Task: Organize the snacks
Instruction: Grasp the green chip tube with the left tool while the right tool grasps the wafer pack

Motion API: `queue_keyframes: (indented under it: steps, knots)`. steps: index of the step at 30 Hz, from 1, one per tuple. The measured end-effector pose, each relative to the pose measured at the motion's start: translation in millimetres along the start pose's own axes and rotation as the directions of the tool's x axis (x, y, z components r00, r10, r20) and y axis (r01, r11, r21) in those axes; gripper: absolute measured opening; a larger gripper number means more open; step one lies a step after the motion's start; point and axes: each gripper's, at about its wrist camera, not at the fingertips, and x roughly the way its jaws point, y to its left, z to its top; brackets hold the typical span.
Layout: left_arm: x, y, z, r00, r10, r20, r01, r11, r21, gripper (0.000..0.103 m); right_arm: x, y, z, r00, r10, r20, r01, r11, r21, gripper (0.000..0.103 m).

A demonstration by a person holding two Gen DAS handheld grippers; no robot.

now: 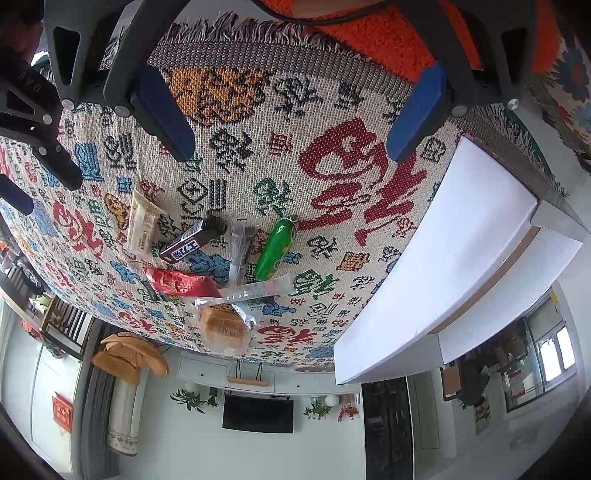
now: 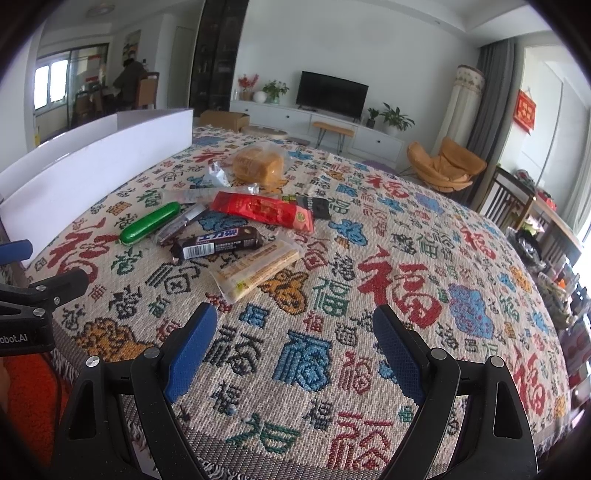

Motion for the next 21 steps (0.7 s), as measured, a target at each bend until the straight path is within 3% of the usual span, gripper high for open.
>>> queue_keyframes:
  steps: [4, 7, 8, 11, 16, 18, 21]
  knots:
    - [2.0, 25.2, 1.7, 0.999, -0.040, -0.024, 0.038, 0.996, -0.085, 0.103, 6.8, -20.5, 9.0, 1.000, -0.008, -0.002, 0.008, 1.000, 0.013, 0.089]
    - [7.7, 42.6, 2.1, 0.996, -0.075, -0.049, 0.067, 0.984, -0.163, 0.103, 26.7, -58.9, 22.0, 0.997, 0.033, -0.075, -0.024, 0.993, 0.111, 0.089]
    - [11.1, 46.0, 2.6, 0.995, -0.083, -0.060, 0.071, 0.981, -0.181, 0.103, 38.2, -68.8, 24.7, 0.990, 0.067, -0.128, -0.049, 0.989, 0.138, 0.089]
    - [15.8, 43.8, 2.0, 0.993, -0.081, -0.083, 0.065, 0.981, -0.183, 0.103, 68.8, -81.5, 24.5, 0.942, 0.203, -0.269, -0.148, 0.967, 0.209, 0.089]
    - [16.5, 32.6, 2.4, 0.996, -0.047, -0.081, 0.037, 0.991, -0.126, 0.103, 101.3, -47.3, 35.4, 0.873, 0.337, -0.353, -0.283, 0.939, 0.196, 0.089]
    - [16.1, 31.5, 2.1, 0.996, -0.040, -0.079, 0.031, 0.993, -0.117, 0.103, 114.0, -35.8, 41.3, 0.866, 0.353, -0.355, -0.291, 0.932, 0.217, 0.089]
    - [15.8, 33.2, 2.4, 0.996, -0.040, -0.079, 0.030, 0.992, -0.119, 0.103, 137.7, -26.0, 46.7, 0.863, 0.326, -0.385, -0.234, 0.935, 0.268, 0.089]
